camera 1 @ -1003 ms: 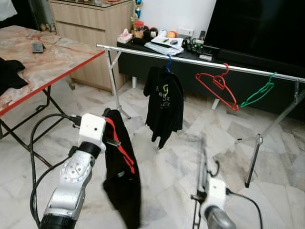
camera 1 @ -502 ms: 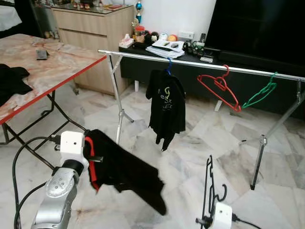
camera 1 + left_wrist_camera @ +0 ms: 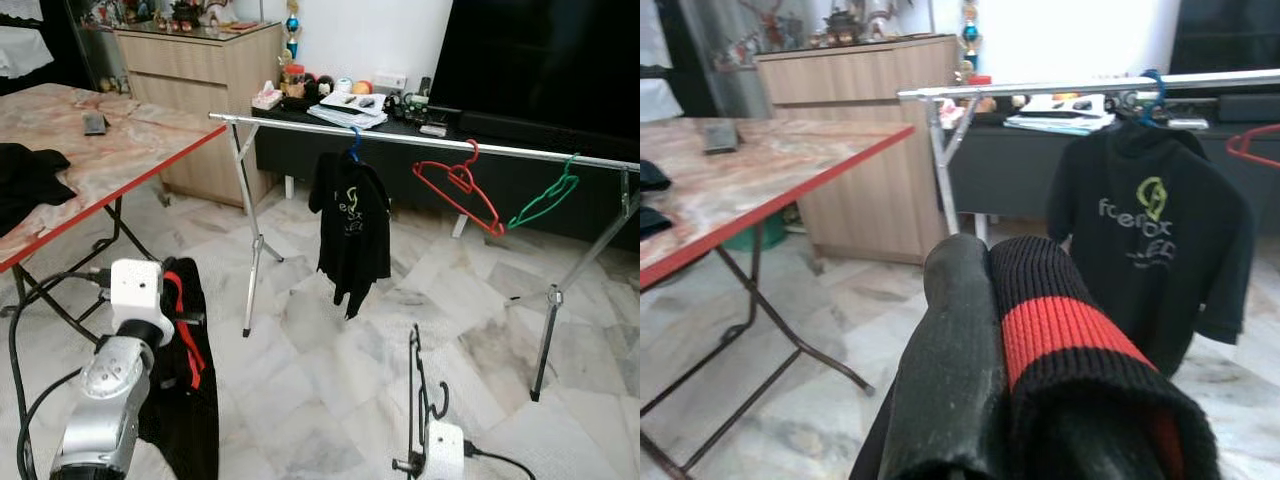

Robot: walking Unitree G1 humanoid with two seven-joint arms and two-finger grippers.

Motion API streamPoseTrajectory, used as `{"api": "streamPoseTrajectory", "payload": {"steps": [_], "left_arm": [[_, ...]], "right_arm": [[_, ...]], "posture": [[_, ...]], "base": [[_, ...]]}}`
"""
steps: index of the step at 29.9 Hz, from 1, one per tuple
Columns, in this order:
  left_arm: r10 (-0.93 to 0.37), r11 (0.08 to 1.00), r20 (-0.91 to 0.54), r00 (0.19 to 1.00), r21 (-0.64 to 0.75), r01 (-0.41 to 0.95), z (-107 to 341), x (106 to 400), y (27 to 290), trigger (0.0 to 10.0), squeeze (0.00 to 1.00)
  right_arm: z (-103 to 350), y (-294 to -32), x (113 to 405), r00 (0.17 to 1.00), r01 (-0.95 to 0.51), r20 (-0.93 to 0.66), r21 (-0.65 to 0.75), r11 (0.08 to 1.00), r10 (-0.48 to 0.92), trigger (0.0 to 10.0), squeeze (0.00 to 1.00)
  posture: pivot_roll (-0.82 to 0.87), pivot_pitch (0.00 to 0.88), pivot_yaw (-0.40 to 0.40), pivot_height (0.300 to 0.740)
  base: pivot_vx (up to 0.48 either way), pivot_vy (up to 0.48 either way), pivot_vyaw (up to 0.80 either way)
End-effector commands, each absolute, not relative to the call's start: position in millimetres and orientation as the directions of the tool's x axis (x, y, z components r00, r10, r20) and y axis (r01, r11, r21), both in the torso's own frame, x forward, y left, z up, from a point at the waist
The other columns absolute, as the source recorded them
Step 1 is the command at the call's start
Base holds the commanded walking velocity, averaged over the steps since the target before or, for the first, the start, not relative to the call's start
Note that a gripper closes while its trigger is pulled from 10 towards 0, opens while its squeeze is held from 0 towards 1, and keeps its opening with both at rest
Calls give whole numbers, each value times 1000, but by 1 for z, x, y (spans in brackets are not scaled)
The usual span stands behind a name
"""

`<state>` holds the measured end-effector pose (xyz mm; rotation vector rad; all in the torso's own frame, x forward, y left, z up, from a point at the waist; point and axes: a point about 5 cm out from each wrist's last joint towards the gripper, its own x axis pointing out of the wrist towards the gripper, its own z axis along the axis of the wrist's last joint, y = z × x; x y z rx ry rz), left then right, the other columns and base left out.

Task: Hang hanger

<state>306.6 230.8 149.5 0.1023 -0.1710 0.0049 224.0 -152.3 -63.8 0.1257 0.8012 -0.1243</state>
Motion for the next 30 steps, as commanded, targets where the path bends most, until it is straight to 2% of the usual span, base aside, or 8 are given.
{"api": "streamPoseTrajectory", "payload": {"steps": [1,7,30], "left_arm": [[-3,996,194,981,89,-15,158,307,233,10000,0],[-20,996,180,983,89,4,156,306,231,10000,0],[-61,993,174,983,112,41,163,308,224,10000,0]], "right_arm": [[-65,-155,221,675,150,-733,33,988,-78,10000,0],[-65,-154,222,675,117,-735,16,993,-68,10000,0],[-63,-157,226,679,189,-727,34,981,-105,10000,0]], "posture": [[165,0,-33,740],[172,0,-36,740],[177,9,-38,740]], "base": [[0,0,0],[0,360,773],[0,480,0]]}}
